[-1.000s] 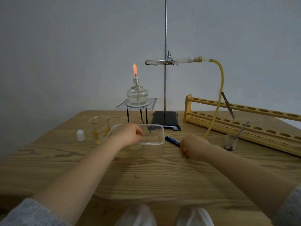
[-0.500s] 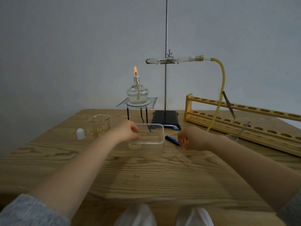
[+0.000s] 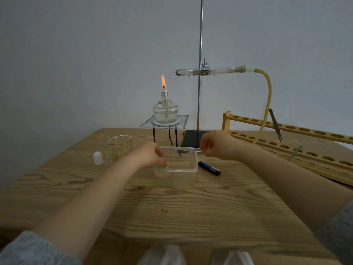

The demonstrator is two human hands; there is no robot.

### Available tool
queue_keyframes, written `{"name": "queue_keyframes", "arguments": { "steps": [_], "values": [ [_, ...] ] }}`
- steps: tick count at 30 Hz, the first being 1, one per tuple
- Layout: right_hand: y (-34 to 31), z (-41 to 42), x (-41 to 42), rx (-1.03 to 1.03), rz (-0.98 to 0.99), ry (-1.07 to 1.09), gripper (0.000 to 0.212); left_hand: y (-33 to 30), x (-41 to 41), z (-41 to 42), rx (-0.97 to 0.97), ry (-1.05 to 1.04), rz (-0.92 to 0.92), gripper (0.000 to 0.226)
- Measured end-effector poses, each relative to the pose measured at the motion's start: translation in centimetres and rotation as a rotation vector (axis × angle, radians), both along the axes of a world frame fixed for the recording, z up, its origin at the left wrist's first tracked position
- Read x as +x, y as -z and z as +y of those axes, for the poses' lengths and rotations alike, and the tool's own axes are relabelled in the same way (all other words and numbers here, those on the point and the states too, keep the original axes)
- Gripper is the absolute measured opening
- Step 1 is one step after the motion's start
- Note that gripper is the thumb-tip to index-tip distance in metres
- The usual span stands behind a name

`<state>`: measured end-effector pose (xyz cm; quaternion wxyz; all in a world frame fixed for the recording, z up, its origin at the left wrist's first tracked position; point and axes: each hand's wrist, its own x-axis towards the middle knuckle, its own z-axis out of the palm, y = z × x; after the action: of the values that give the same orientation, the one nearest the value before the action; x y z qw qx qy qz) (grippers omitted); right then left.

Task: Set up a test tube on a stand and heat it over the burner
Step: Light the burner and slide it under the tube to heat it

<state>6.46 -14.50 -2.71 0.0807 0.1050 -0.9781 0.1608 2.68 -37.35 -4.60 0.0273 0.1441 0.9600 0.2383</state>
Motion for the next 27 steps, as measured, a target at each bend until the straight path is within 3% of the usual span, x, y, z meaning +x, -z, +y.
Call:
{"name": "queue_keyframes", "arguments": {
  "steps": [27],
  "values": [
    [2.4,-5.1,-4.7,0.315,-0.044,0.031,0.021,-0.3,-0.9,0.5,-0.164,0.09,-0.018,0.037]
  ]
}}
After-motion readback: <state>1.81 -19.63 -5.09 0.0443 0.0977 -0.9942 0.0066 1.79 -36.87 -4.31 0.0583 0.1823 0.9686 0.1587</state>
